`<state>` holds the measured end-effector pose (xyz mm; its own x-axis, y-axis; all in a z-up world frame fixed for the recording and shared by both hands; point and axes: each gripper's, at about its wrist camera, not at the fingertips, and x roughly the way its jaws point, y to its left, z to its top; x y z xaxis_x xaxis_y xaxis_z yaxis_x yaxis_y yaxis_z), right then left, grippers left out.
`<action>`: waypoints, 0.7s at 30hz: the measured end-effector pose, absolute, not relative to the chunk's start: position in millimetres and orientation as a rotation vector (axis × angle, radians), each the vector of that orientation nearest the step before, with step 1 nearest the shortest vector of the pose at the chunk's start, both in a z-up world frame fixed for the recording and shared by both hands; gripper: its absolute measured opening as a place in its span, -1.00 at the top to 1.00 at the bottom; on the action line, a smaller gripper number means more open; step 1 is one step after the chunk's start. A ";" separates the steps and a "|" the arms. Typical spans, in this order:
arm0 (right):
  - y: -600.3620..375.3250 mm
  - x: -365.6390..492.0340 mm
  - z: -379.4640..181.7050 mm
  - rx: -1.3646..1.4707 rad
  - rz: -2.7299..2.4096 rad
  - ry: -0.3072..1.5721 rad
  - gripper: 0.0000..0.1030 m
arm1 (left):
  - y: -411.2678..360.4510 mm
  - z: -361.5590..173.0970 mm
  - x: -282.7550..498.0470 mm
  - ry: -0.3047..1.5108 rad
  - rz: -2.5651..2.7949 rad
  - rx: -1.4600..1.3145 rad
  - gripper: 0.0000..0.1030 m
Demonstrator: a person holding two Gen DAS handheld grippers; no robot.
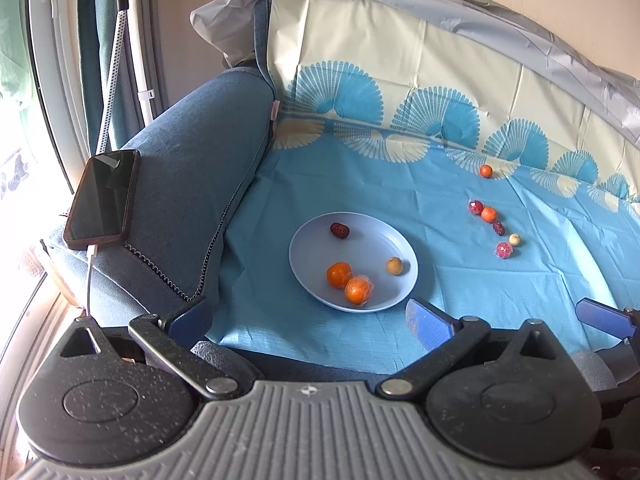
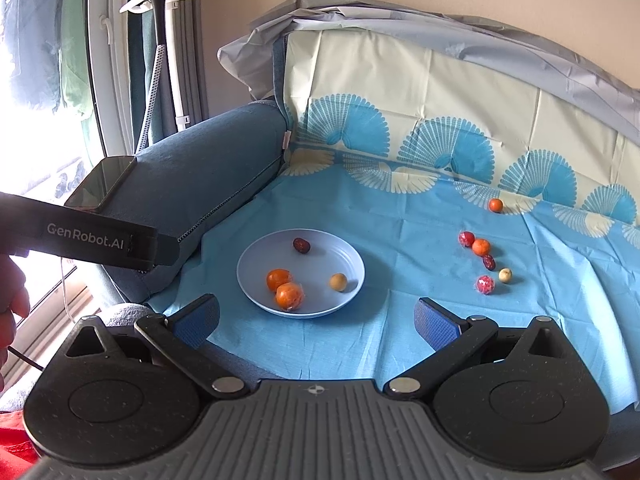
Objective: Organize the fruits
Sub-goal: 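Lift both grippers away from the plate, then move both grippers toward the remaining fruits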
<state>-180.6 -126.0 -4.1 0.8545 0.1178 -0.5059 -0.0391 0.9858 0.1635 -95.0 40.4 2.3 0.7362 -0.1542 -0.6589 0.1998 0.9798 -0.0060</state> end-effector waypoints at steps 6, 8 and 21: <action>-131.1 -176.1 -9.1 0.173 0.070 0.548 -0.99 | 35.5 -2.6 -87.0 0.741 -0.200 0.082 -0.99; -132.3 -174.2 -11.3 0.178 0.068 0.552 -0.99 | 32.9 -4.4 -82.8 0.751 -0.201 0.090 -0.99; -169.0 -157.4 -32.7 0.253 -0.003 0.589 -0.99 | -10.1 -4.3 -44.1 0.779 -0.231 0.122 -0.99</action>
<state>-157.4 -169.0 -32.7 0.8323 0.0688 -0.5501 0.0752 0.9691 0.2350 -44.1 -10.1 -4.3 0.6880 -0.1608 -0.7077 0.2506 0.9678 0.0236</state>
